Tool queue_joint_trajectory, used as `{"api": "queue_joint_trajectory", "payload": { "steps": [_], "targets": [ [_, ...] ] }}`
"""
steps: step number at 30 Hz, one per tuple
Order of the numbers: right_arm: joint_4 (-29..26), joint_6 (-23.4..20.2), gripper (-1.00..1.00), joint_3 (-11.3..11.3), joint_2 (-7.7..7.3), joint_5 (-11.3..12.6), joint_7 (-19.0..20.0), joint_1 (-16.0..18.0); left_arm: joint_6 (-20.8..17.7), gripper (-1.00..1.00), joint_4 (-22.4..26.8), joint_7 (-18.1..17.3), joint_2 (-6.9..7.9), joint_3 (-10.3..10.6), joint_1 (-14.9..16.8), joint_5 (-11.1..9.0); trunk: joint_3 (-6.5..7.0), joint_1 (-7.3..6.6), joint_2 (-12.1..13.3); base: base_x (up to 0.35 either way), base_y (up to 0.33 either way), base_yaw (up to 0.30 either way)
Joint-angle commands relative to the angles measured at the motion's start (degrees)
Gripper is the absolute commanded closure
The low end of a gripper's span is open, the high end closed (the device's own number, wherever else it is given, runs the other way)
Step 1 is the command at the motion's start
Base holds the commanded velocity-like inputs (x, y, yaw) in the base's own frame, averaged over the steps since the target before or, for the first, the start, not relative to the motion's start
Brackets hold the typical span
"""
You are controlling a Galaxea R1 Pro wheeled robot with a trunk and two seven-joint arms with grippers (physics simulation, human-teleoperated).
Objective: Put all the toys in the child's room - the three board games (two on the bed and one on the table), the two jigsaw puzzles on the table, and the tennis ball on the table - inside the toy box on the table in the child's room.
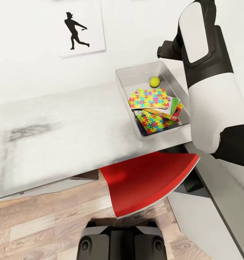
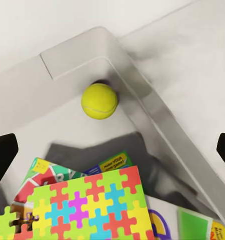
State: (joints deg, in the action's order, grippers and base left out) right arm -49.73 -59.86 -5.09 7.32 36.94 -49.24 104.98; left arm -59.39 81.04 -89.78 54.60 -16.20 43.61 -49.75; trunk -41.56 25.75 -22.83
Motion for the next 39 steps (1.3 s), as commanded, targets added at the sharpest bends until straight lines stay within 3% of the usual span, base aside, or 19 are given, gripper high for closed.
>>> {"api": "queue_joint_trajectory", "payload": {
  "steps": [1,23,39],
  "targets": [
    [-0.04,-0.14,-1.0,-0.06,-0.02,0.59,-0.6,0.05,-0.61,-1.0,0.0,-0.22,0.02,0.03,0.04,0.01,0.02,0.04,-0.09,-0.011,0.0,0.0],
    [-0.19,-0.14,-1.0,0.13,-0.28,0.47,-0.6,0.05,-0.61,-1.0,0.0,-0.22,0.07,0.08,0.02,0.0,2.0,0.04,-0.09,-0.064,0.0,0.0],
    [-0.19,0.08,-1.0,0.15,-0.38,0.42,-1.16,-0.01,-0.61,-1.0,0.0,-0.22,0.15,0.12,0.04,-0.07,3.45,0.04,-0.09,-0.194,0.085,0.0]
  ]
}}
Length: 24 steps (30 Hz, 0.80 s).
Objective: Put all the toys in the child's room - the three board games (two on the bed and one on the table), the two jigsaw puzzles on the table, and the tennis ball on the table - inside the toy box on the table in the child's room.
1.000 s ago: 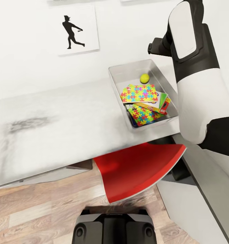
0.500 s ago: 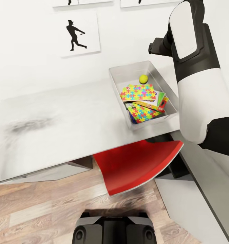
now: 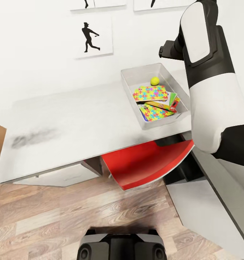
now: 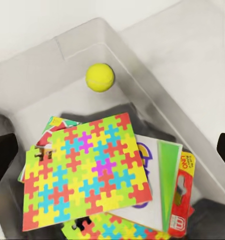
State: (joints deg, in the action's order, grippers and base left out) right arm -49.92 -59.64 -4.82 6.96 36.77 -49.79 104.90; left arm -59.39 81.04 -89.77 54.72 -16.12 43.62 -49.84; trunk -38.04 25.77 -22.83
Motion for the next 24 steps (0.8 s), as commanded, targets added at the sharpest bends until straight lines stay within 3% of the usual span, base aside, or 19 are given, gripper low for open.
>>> {"api": "queue_joint_trajectory", "payload": {
  "steps": [1,14,24],
  "targets": [
    [0.0,-0.14,-1.0,-0.11,-0.02,0.58,-0.72,0.07,-0.61,-1.0,-0.01,-0.23,0.03,0.03,0.02,0.02,0.01,0.01,-0.09,-0.211,0.101,0.0],
    [0.0,-0.13,-1.0,-0.17,-0.02,0.51,-1.18,0.04,-0.61,-1.0,-0.01,-0.23,0.04,0.03,0.02,0.01,1.18,0.01,-0.09,-0.206,0.102,0.0],
    [0.0,-0.13,-1.0,-0.1,-0.09,0.52,-1.81,0.04,-0.61,-1.0,-0.01,-0.23,-0.04,0.05,0.04,0.01,2.09,0.01,-0.09,-0.047,0.023,-0.019]
  ]
}}
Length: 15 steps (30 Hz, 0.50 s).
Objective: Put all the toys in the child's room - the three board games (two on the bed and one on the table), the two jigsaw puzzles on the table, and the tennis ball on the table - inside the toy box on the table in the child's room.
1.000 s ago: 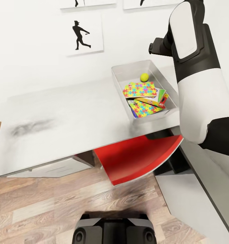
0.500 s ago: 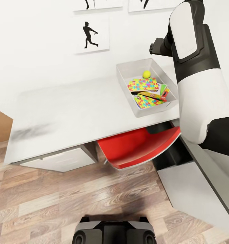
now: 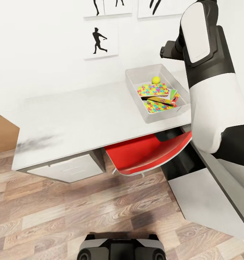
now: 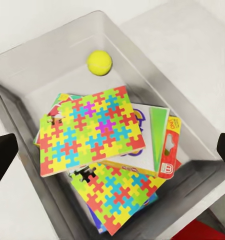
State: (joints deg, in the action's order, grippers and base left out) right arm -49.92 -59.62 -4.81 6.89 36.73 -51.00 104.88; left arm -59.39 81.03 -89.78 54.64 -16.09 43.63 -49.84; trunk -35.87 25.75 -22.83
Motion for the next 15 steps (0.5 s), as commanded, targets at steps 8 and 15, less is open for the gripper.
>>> {"api": "queue_joint_trajectory", "payload": {
  "steps": [8,15],
  "targets": [
    [-0.02,-0.07,-1.0,-0.15,-0.03,0.53,-0.76,0.06,-0.61,-1.0,0.0,-0.22,0.02,0.12,0.04,0.01,0.64,0.04,-0.09,-0.001,0.001,-0.075],
    [-0.02,-0.02,-1.0,-0.18,-0.03,0.53,-0.83,0.13,-0.61,-1.0,0.0,-0.22,0.02,0.23,0.01,0.09,1.28,0.04,-0.09,0.0,0.0,-0.078]
  ]
}}
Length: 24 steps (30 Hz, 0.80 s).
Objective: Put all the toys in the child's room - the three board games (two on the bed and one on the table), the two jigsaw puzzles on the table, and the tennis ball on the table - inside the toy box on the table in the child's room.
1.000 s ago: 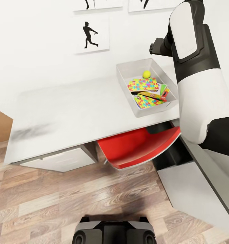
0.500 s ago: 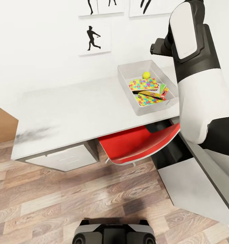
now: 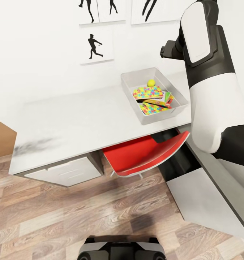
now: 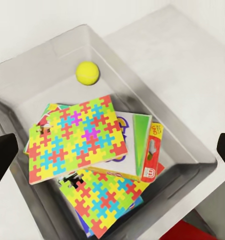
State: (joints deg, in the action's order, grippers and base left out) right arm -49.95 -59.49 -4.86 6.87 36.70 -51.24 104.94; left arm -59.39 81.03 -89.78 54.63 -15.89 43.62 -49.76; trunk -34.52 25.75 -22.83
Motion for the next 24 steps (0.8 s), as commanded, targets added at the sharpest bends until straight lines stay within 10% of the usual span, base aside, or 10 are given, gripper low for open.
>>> {"api": "queue_joint_trajectory", "payload": {
  "steps": [1,24],
  "targets": [
    [0.01,-0.16,-1.0,-0.13,-0.02,0.56,-0.6,0.07,-0.61,-1.0,0.0,-0.22,0.04,0.03,0.02,0.01,0.01,0.04,-0.09,0.0,0.0,-0.078],
    [-3.38,-0.3,-1.0,-0.4,-0.26,0.62,-4.75,0.07,-0.61,-1.0,-0.43,-0.22,0.15,-0.18,-0.11,0.62,2.09,0.04,-0.09,0.0,0.0,-0.039]
  ]
}}
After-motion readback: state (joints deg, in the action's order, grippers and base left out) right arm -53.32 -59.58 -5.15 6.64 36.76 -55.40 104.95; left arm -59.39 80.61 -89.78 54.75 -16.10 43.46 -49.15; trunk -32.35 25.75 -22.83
